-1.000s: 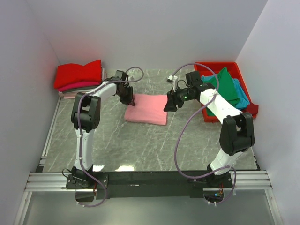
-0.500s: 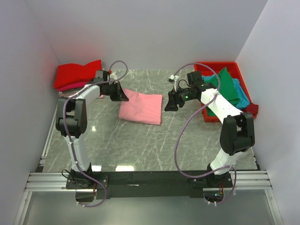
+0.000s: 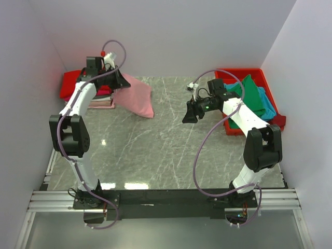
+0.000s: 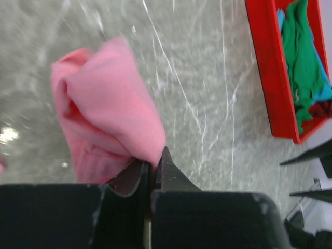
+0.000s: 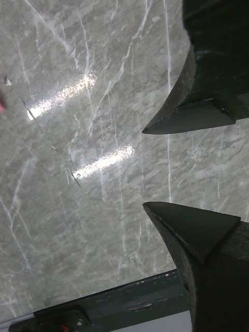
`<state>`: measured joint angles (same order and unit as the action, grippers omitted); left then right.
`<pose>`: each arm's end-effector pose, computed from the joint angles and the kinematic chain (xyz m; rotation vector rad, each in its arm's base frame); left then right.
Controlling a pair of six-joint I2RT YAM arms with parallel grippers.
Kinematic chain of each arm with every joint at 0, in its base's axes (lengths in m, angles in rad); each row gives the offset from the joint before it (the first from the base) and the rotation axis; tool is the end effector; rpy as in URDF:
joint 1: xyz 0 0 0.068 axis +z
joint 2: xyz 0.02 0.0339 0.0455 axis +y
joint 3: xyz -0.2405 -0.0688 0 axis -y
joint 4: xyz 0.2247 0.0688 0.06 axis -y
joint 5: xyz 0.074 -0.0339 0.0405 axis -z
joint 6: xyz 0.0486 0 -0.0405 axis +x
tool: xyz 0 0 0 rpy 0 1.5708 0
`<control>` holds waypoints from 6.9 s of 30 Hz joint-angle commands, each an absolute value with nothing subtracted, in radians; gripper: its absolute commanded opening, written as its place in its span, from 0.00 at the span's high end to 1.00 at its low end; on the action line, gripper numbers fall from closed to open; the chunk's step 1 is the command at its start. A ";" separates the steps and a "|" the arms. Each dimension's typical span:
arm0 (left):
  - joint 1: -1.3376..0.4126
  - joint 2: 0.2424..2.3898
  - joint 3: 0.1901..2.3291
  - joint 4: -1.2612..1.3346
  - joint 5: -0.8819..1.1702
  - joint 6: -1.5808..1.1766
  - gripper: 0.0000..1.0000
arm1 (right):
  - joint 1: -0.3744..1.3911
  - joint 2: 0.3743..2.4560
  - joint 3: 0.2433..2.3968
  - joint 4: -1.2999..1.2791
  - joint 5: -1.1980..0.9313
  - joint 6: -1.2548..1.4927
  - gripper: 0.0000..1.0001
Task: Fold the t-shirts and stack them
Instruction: Fold the tshirt, then neatly place the folded tshirt to the corner
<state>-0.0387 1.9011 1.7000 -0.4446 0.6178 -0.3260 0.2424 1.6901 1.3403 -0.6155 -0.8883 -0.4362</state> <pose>0.4195 -0.0444 0.2865 0.0314 2.2160 -0.8848 0.3209 0.1182 0.2456 -1.0781 2.0366 1.0106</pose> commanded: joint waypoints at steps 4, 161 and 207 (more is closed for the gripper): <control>-0.031 1.910 1.971 -0.537 0.494 -0.279 1.00 | 0.232 1.631 1.345 -0.624 -0.939 -0.453 0.39; -0.152 1.792 0.959 -0.110 0.259 -0.761 1.00 | 0.811 1.739 0.991 -0.183 -0.114 -0.982 0.23; -0.152 1.962 1.244 -0.333 0.500 -0.532 0.28 | 0.661 1.264 0.914 -0.445 -0.353 -0.884 0.33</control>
<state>-0.1410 1.9335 1.2133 -0.2562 0.4648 -0.5945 0.6884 1.3128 0.8825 -0.4168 -0.2970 -0.9188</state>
